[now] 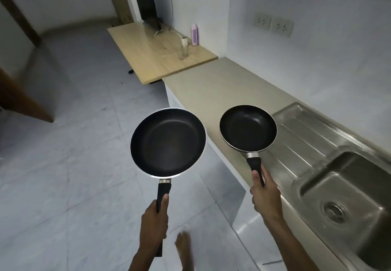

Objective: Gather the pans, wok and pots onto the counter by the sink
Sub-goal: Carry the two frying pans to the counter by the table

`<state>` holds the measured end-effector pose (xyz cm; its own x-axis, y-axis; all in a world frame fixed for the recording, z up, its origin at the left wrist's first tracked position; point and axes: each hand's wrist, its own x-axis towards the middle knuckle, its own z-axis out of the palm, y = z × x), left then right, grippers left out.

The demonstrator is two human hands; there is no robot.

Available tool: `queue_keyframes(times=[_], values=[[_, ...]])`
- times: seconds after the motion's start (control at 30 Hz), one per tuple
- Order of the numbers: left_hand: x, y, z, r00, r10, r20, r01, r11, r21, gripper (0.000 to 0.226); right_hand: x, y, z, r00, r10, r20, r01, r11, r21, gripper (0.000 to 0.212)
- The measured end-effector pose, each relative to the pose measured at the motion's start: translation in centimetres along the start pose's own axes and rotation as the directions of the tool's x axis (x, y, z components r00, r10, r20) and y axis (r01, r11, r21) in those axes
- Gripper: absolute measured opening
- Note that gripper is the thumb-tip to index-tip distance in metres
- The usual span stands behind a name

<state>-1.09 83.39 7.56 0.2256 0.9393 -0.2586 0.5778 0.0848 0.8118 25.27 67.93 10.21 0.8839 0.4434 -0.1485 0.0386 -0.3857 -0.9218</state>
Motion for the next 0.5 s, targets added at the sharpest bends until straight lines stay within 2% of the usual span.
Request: queue_keyframes(times=[0.2,0.5], values=[[17.3,5.0,-1.2,0.995,0.013,0.095,-0.019,0.998,0.054,0.06,10.4,-5.7,9.2,0.993,0.071,-0.095,-0.069,0.997,0.025,0.042],[39.8,15.0,1.9,0.959,0.151,0.24,-0.182,0.977,0.115,0.061,26.2,-11.3,19.4,0.962,0.148,-0.229,-0.136,0.988,0.066,0.036]])
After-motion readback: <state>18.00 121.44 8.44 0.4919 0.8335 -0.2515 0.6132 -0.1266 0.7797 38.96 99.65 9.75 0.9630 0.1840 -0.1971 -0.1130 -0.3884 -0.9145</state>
